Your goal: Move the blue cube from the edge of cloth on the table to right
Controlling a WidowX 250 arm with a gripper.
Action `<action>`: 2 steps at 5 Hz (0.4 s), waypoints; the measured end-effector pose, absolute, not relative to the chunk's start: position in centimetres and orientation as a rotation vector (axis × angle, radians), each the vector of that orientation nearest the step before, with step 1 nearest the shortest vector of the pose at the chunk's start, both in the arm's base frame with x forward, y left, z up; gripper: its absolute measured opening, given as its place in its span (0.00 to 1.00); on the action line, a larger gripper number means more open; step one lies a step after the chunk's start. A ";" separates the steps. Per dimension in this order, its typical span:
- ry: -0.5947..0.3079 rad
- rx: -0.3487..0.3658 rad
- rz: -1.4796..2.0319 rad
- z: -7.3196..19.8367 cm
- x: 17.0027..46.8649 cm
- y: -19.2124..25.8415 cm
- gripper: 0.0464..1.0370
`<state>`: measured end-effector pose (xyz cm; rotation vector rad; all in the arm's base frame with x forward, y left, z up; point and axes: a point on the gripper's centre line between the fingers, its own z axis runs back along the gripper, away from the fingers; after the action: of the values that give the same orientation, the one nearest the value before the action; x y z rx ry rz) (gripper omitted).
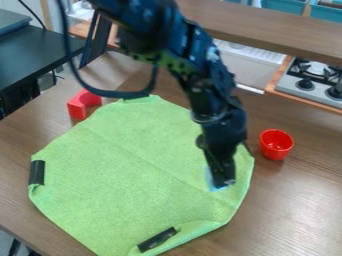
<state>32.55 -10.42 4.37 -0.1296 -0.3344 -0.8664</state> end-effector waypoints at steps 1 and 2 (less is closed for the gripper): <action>-0.345 -0.117 -0.865 3.7 34.2 -12.0 0.41; -0.356 -0.107 -0.876 3.5 34.9 -13.5 0.41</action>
<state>34.93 -13.55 3.52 -0.1070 -0.3560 -0.8756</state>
